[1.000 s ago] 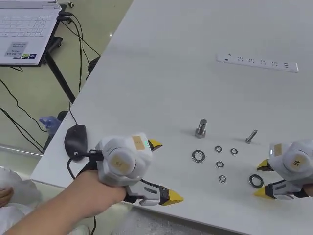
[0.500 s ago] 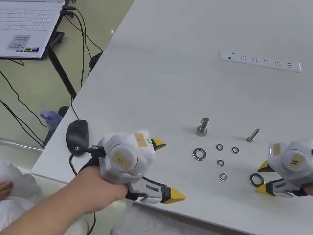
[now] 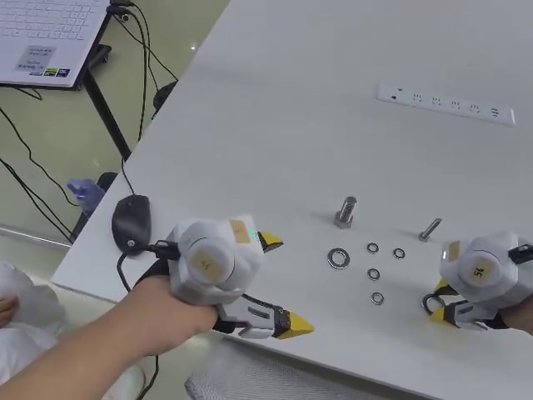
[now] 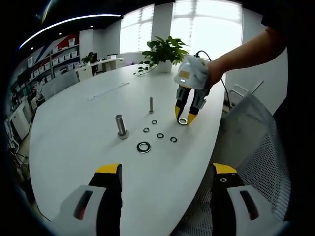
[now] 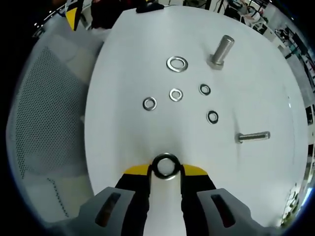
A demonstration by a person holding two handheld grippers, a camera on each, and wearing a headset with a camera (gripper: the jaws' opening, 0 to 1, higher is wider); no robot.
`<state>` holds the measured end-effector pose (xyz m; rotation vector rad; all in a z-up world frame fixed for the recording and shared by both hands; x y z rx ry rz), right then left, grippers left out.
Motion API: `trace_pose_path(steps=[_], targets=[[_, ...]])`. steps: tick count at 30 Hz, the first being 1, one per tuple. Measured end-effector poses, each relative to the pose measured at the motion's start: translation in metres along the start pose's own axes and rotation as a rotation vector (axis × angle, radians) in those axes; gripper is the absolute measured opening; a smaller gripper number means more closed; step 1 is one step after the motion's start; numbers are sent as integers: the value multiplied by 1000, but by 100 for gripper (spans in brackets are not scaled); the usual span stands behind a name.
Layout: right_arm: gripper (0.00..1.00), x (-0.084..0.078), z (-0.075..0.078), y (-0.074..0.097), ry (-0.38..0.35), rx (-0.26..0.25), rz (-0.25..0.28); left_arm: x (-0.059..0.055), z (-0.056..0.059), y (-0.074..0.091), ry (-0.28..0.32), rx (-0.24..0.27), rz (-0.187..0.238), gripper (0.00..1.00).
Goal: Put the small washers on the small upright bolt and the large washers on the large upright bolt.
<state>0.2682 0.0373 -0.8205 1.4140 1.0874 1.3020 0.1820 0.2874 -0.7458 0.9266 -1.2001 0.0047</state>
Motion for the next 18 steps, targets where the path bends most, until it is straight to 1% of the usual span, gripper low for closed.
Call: trace_pose_path(steps=[11,14,18], targets=[[21,2,0,-1,-1,6,-23,2,4,4,-1,3,8,68],[20,4,-1,-1,-15,13,-35,2,5,5,-7,4,5,68],[20,4,-3,-1,-32,23,-31,2,7,5,-10,3,4,67]])
Point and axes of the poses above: the centre of the closed fingertips' face, and the gripper's own axes: y roughly backward along the fingers, z roughly to its right, x roughly out of its top, the point moved 6 cm from there along y, roughly backward along the fingers, and after that the axes turned 3 degrees about x, right-handed, at the moved point
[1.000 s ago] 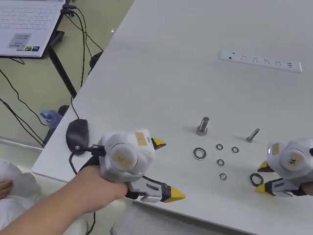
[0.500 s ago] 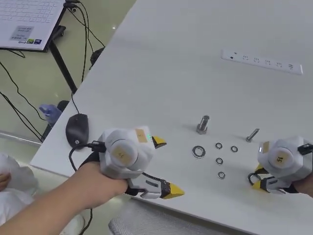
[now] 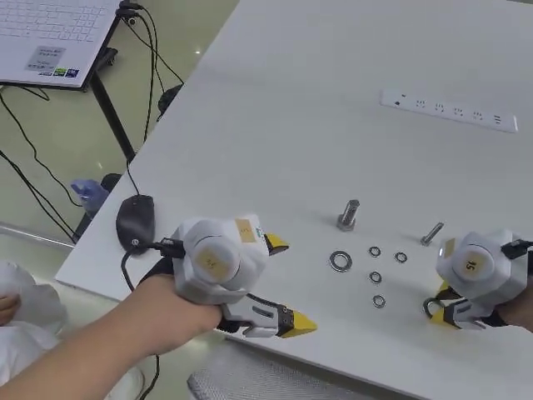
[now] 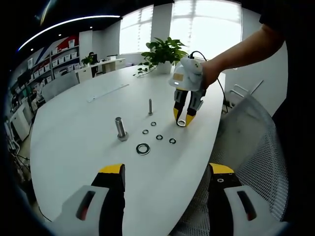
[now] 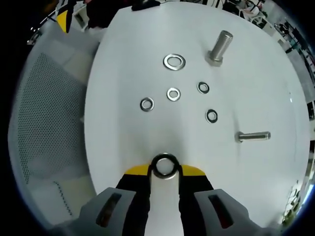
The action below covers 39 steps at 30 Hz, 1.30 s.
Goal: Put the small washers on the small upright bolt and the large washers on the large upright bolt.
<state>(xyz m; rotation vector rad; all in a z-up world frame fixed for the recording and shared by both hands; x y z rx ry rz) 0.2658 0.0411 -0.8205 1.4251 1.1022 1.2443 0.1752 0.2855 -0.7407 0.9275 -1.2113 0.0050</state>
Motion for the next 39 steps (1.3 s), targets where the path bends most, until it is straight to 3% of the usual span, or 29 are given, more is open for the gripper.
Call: trace_pose_path(steps=[12,27,39], targets=[[21,7,3,23,-27,4,7,1,0,0,-19,1,-5,67],[21,36,12,72,-46,-13,54,-7,-14,3,-34,39,-19,74],[21,61,36,99,-45,-32,94,-8,-19,2,-5,50,16,81]])
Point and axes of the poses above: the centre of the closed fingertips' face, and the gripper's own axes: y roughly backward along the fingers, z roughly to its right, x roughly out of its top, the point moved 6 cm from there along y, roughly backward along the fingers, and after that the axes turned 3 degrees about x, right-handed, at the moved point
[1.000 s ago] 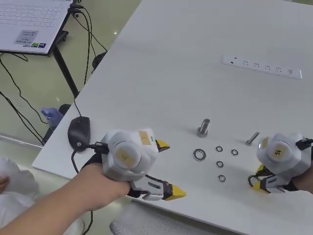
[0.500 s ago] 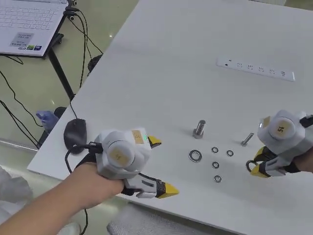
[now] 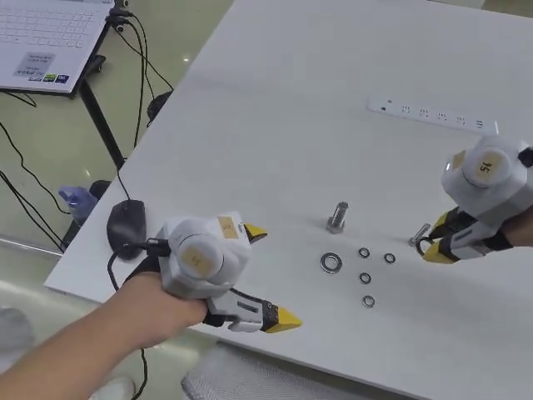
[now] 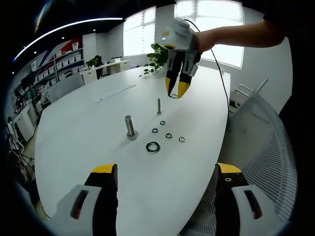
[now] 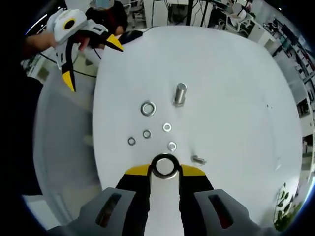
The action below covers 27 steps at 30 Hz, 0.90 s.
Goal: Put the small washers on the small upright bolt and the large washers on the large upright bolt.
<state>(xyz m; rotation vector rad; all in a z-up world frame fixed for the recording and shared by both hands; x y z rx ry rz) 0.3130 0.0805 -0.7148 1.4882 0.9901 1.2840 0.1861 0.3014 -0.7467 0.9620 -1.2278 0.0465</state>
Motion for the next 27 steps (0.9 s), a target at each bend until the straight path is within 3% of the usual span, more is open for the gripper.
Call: trace_pose_path(steps=[14,27], targets=[[21,40,18,5,43,-1,18,-1,-3,-5,14,8,6,85],[21,66,28,-6,62,10,29,-1,-2,-10,19,10,15,90]])
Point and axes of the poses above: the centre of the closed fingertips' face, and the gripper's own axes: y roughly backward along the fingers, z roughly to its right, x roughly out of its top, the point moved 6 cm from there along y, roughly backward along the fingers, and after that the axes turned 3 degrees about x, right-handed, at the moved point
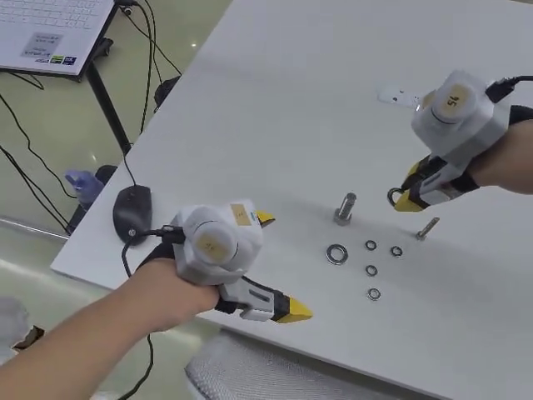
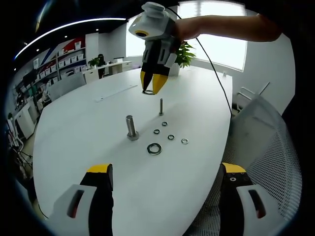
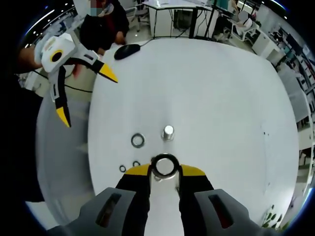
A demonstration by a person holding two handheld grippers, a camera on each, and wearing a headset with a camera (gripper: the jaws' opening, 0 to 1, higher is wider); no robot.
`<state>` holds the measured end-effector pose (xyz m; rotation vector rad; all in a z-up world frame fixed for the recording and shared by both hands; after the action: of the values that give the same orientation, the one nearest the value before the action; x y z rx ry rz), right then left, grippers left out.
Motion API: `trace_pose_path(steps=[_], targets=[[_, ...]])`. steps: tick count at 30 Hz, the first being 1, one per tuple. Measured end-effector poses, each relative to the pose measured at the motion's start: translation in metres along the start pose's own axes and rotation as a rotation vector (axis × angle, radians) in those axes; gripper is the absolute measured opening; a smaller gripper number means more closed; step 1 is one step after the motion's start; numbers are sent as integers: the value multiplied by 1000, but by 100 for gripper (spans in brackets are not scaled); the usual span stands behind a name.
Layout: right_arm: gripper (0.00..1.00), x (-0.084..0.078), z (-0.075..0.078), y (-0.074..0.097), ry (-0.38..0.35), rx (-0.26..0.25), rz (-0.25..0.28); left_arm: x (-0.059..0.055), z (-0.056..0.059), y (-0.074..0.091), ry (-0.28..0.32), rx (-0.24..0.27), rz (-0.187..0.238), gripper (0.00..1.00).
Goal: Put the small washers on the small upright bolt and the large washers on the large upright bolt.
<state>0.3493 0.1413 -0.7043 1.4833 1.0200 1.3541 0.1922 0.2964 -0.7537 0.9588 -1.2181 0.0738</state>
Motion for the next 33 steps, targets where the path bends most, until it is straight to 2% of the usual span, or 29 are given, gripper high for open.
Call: trace_pose_path(steps=[7,15,20,33], targets=[[21,15,7,-6,10,6,7,-2,0,-2,7,-7,-9,93],[21,27,8,-19,31,18,-7,-4,0,-3,16,-7,-12,96],[21,32,9,-29,42,24,-19,-6,-2,-5,25,-2,-13,99],[21,39,13,-48,64,38,-54,-7,-4,-7,29,-8,-17,99]])
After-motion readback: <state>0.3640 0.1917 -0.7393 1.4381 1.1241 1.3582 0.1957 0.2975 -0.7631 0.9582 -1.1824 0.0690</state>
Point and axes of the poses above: the centre of the closed fingertips' face, and the gripper's own axes: y roughly backward along the fingers, z roughly to its right, x roughly out of its top, the point moved 6 cm from there along y, roughly backward along the fingers, and after that the axes turned 3 degrees about x, right-handed, at the moved point
